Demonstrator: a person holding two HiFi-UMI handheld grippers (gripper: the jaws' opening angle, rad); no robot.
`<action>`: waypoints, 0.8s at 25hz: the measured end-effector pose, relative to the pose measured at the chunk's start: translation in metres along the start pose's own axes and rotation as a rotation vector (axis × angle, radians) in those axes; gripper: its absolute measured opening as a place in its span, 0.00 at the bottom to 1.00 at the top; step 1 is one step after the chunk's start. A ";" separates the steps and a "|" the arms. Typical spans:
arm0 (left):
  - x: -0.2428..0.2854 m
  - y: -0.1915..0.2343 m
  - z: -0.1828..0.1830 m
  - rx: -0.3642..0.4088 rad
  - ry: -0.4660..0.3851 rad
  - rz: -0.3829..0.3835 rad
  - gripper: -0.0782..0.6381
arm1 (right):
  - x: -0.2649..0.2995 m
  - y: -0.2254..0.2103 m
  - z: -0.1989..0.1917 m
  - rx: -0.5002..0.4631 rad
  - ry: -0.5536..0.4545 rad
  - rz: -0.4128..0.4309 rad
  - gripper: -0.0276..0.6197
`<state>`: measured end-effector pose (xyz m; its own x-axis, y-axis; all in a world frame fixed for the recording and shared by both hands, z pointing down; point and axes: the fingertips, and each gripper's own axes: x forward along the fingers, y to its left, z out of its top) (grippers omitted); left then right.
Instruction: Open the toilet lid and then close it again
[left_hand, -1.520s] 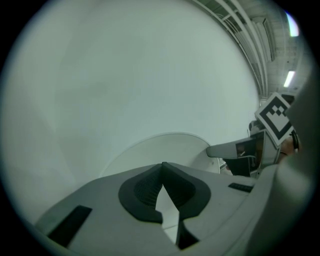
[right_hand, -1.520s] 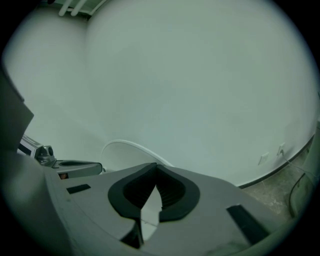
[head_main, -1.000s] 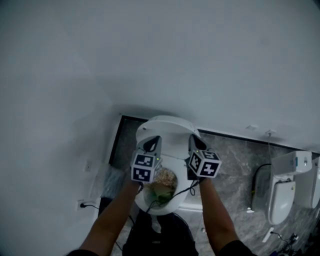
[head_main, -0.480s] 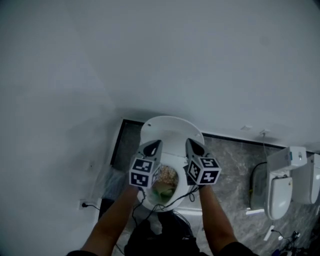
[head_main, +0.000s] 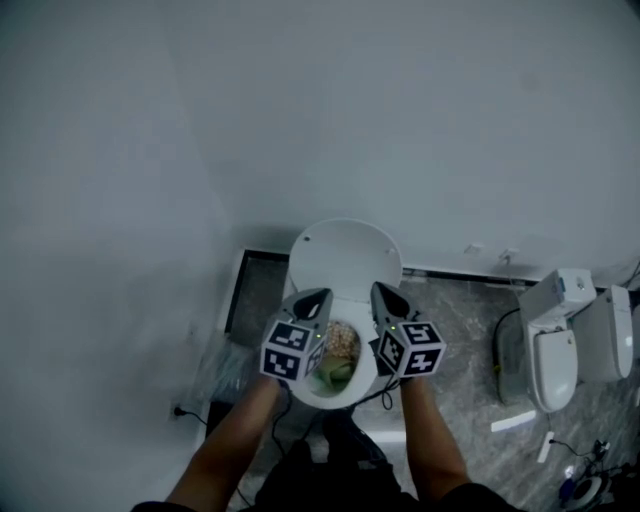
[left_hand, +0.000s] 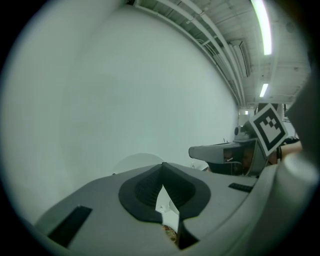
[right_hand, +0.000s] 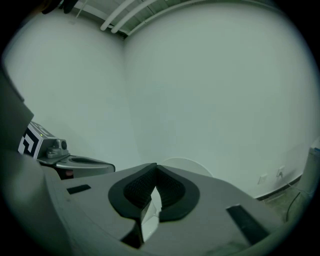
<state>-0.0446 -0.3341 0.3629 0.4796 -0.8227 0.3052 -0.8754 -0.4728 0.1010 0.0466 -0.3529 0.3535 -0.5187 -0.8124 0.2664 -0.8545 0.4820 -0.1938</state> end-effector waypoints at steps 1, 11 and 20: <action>-0.010 -0.005 -0.001 0.006 0.000 -0.007 0.12 | -0.009 0.008 0.000 0.000 -0.007 0.001 0.05; -0.091 -0.050 -0.008 0.046 -0.020 -0.053 0.12 | -0.092 0.066 -0.002 -0.016 -0.064 0.007 0.05; -0.148 -0.083 0.005 0.069 -0.055 -0.085 0.12 | -0.156 0.115 0.004 -0.085 -0.116 0.020 0.05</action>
<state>-0.0421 -0.1746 0.3048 0.5563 -0.7940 0.2453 -0.8260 -0.5606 0.0586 0.0296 -0.1725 0.2865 -0.5329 -0.8324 0.1519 -0.8460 0.5204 -0.1161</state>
